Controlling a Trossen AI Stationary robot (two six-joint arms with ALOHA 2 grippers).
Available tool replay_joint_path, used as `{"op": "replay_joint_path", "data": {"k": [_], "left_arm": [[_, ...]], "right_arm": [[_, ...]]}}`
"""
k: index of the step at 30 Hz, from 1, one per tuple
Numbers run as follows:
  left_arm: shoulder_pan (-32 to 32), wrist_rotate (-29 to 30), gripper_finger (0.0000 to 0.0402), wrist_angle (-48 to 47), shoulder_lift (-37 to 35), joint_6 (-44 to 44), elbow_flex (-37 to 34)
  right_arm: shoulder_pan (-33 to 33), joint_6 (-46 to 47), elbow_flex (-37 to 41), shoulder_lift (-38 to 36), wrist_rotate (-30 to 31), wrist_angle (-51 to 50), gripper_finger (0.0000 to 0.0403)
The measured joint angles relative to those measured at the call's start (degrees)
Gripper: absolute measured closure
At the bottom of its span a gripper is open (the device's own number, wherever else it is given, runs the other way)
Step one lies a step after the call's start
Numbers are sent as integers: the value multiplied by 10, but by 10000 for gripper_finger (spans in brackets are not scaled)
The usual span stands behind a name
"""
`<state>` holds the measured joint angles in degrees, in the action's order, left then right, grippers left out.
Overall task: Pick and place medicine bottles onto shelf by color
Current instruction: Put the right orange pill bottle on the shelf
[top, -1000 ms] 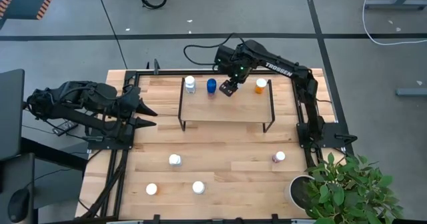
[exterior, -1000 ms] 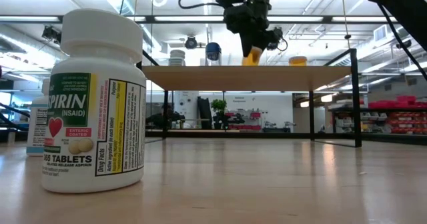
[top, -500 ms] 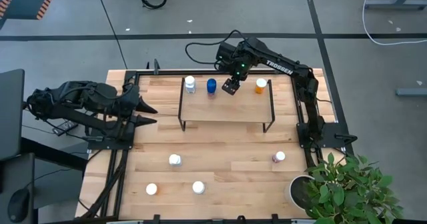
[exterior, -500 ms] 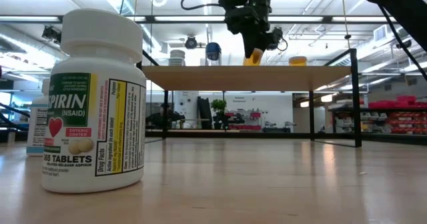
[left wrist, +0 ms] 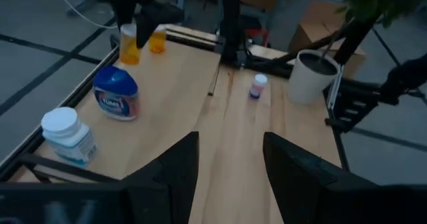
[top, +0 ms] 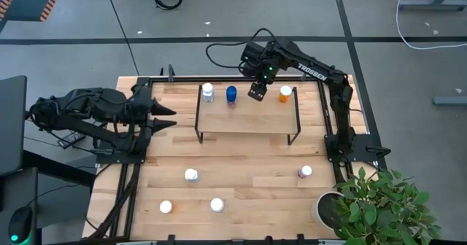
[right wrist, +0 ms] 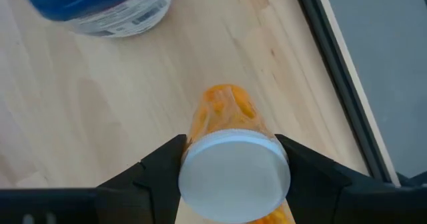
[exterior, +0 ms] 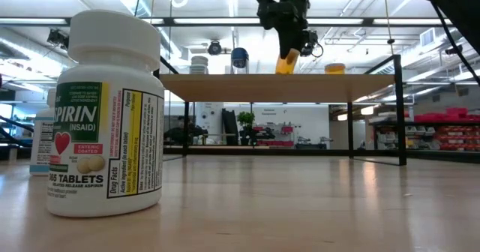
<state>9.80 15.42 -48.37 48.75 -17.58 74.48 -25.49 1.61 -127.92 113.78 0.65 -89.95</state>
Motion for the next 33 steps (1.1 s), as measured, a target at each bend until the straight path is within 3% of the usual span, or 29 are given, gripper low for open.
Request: {"op": "replay_joint_path", "data": {"k": [16, 22, 26, 33], "left_arm": [[0, 29, 228, 18, 31, -28, 0], [0, 33, 228, 39, 38, -28, 0], [0, 33, 228, 51, 37, -28, 0], [0, 33, 228, 54, 38, -28, 0]], "right_arm": [[-18, -29, 14, 0, -40, 0, 180], [-10, -25, 72, 0, -44, -1, 180], [-3, -25, 96, -2, -29, 1, 180], [-4, -17, 72, 2, -16, -1, 180]]}}
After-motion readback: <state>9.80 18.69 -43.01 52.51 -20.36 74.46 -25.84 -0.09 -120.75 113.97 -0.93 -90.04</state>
